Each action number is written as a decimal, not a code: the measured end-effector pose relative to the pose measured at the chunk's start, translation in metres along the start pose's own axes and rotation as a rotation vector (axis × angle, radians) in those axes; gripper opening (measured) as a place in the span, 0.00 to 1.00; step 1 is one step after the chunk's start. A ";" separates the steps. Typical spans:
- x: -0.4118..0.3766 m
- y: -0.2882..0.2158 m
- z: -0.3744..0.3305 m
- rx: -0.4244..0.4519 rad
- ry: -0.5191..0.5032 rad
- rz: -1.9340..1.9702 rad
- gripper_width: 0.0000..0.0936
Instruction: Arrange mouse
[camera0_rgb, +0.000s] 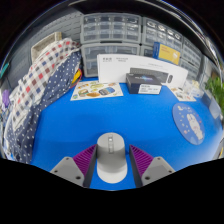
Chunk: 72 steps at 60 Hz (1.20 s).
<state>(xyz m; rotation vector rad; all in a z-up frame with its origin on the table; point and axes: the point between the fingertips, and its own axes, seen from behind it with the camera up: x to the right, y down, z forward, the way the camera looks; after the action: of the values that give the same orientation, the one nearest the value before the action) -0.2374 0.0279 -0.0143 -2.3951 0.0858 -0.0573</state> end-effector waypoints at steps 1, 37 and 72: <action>-0.002 0.000 0.001 0.001 -0.011 0.013 0.63; 0.025 -0.093 -0.045 0.087 -0.095 -0.086 0.34; 0.307 -0.157 -0.011 0.154 -0.052 -0.052 0.34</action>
<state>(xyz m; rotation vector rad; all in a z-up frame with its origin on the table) 0.0752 0.1118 0.1054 -2.2437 -0.0054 -0.0244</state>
